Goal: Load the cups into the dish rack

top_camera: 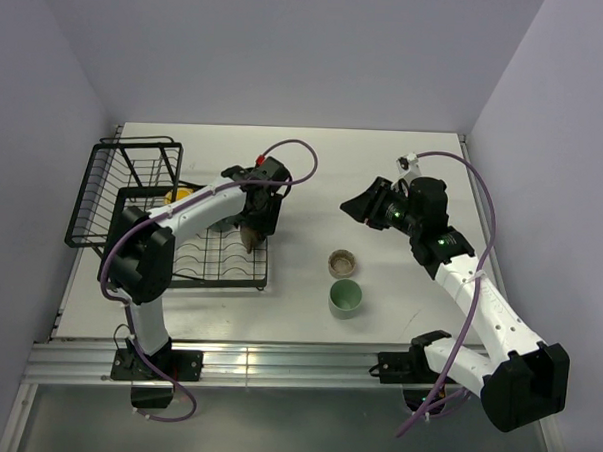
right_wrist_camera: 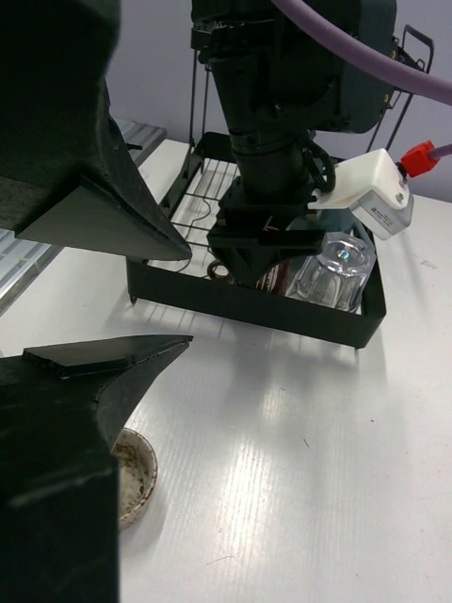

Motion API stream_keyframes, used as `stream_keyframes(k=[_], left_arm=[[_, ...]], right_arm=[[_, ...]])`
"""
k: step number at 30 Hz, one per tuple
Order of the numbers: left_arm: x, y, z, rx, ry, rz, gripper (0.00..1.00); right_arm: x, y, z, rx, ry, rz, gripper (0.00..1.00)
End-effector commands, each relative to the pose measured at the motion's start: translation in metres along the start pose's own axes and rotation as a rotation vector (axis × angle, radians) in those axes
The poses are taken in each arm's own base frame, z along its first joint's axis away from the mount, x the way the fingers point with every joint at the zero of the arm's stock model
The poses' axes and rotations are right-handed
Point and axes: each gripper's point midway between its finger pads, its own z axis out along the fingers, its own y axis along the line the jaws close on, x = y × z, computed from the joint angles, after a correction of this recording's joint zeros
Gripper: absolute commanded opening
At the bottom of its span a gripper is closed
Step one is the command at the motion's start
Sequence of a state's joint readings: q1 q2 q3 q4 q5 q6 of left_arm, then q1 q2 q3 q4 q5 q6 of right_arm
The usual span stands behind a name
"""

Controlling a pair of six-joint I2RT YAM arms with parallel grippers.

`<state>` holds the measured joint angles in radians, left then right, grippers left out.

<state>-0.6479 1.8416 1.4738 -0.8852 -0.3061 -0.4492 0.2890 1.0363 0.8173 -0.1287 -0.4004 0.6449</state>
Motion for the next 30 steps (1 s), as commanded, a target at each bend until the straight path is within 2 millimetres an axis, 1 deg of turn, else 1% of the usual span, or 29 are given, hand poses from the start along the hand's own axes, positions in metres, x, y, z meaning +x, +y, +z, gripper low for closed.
stream_keyframes(k=[1,8,14,22,25,26,27,28,29,30], left_arm=[[-0.010,0.001,-0.010,0.011,-0.057,-0.016,0.74],[-0.015,0.003,-0.016,0.008,-0.072,-0.019,0.75],[-0.028,0.005,-0.037,0.023,-0.118,-0.029,0.75],[-0.035,0.005,-0.053,0.046,-0.148,-0.027,0.76],[-0.041,0.010,-0.069,0.050,-0.179,-0.036,0.76],[-0.048,0.011,-0.077,0.054,-0.202,-0.046,0.76],[-0.051,0.012,-0.083,0.058,-0.215,-0.049,0.76],[-0.055,0.014,-0.089,0.059,-0.228,-0.055,0.76],[-0.062,0.015,-0.103,0.073,-0.260,-0.064,0.76],[-0.065,0.015,-0.110,0.081,-0.275,-0.065,0.77]], right_arm=[[-0.017,0.009,-0.001,-0.014,-0.040,-0.035,0.45],[-0.018,0.011,-0.002,-0.011,-0.040,-0.040,0.45],[-0.021,0.012,-0.003,0.002,-0.044,-0.047,0.45],[-0.022,0.009,-0.004,0.039,-0.044,-0.047,0.45],[-0.023,0.011,-0.007,0.066,-0.041,-0.061,0.45],[-0.022,0.013,-0.008,0.072,-0.038,-0.071,0.45],[-0.017,0.019,-0.008,0.067,-0.024,-0.084,0.45],[-0.012,0.021,-0.011,0.080,-0.009,-0.090,0.45],[-0.014,0.023,-0.013,0.105,-0.028,-0.113,0.45],[-0.011,0.026,-0.015,0.120,-0.025,-0.128,0.45]])
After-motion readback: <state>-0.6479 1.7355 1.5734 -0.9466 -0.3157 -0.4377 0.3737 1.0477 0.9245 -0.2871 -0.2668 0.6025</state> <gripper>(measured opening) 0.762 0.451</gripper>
